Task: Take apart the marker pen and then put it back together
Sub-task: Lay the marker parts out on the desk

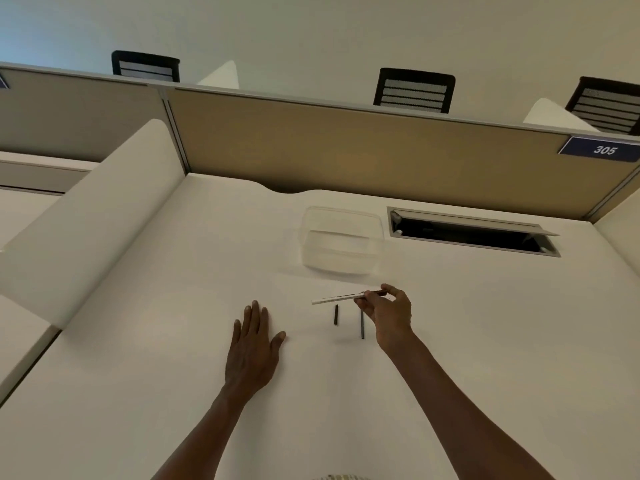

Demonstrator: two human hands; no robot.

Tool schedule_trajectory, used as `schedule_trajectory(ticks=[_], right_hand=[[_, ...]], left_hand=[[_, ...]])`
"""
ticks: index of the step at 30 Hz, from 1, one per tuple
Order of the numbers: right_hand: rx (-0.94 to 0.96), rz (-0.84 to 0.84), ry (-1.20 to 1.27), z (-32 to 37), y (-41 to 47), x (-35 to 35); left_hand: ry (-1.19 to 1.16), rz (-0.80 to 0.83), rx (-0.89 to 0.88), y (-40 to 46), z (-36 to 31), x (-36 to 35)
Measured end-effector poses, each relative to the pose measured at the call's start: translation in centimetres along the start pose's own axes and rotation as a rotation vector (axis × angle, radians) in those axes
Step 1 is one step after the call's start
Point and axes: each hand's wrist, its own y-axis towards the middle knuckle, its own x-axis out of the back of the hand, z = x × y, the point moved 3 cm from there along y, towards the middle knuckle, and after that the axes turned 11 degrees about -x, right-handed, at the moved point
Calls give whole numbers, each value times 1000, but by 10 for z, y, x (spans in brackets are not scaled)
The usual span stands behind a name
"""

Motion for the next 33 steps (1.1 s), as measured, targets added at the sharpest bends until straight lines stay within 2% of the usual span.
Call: schedule_trajectory(ticks=[6, 12, 16, 22, 33], right_hand=[[403, -35, -371, -2, -8, -20], [847, 159, -801, -16, -29, -59], [1034, 261, -1128, -36, -37, -74], [1119, 293, -1183, -37, -39, -79], [1054, 251, -1093, -24, -39, -73]], left_hand=[[4, -1, 1, -1, 1, 0], [6, 4, 7, 0, 3, -1], [21, 7, 1, 0, 4, -3], [12, -23, -1, 0, 5, -4], [13, -29, -6, 0, 5, -5]])
